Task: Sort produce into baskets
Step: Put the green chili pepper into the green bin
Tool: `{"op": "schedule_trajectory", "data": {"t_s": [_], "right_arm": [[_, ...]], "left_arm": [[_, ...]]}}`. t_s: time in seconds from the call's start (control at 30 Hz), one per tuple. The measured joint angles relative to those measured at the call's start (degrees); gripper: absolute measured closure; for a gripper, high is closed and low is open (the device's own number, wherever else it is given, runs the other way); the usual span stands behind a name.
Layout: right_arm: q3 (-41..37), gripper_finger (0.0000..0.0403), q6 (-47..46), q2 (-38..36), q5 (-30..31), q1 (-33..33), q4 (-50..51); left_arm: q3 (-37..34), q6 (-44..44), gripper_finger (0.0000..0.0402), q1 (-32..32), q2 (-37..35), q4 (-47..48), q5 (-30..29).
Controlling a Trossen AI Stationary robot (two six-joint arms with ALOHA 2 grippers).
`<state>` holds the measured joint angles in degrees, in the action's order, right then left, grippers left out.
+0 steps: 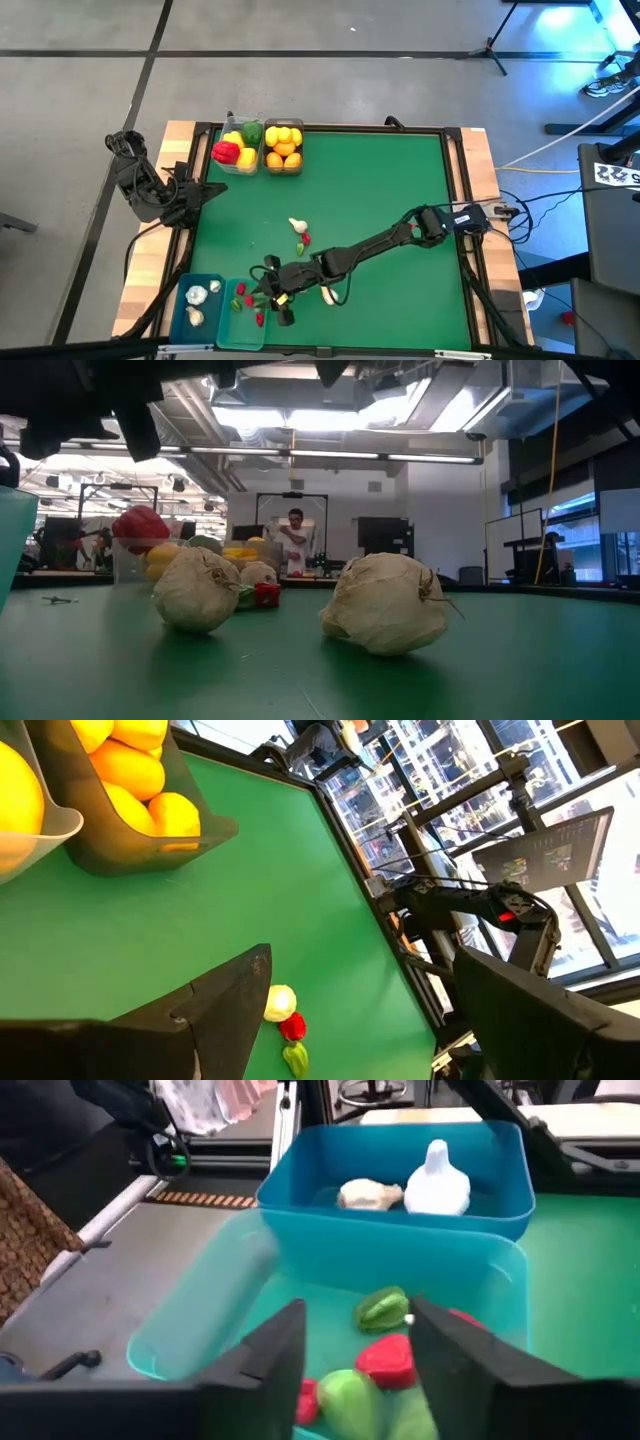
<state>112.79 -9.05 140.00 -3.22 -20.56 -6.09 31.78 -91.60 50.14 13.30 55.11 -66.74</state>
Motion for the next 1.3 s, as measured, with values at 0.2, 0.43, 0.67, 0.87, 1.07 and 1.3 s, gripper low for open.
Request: {"op": "schedule_trajectory", "data": {"t_s": [0.2, 0.43, 0.67, 0.87, 1.07, 1.3], "right_arm": [[-0.02, 0.0164, -2.63, -0.66, 2.33, 0.68, 1.0], [0.26, 0.0174, 6.3, -9.28, 12.59, 2.4, 8.11], [-0.09, 0.0187, 3.9, -12.31, 11.29, 6.24, 21.82], [-9.72, 0.0188, 1.66, -14.23, 13.47, 5.72, 20.28], [-27.26, 0.0188, -4.07, -17.4, 17.12, 4.67, 3.28], [-34.11, 0.0188, -5.65, -17.29, 24.1, 4.4, -4.66]], "left_arm": [[-0.01, -0.06, 0.0095, -0.01, 0.0, 0.0, 0.02], [0.01, -0.1, 0.0095, -0.01, -0.02, -0.07, 0.02], [0.01, -0.06, 0.0095, -0.01, 0.0, -0.04, 0.02], [0.01, -0.02, 0.0095, 0.0, -0.01, 0.09, 0.03], [0.01, 0.42, 0.0095, -0.01, -0.02, 0.42, 0.02], [0.0, -0.02, 0.0095, -0.01, -0.02, 1.47, -0.17]]}}
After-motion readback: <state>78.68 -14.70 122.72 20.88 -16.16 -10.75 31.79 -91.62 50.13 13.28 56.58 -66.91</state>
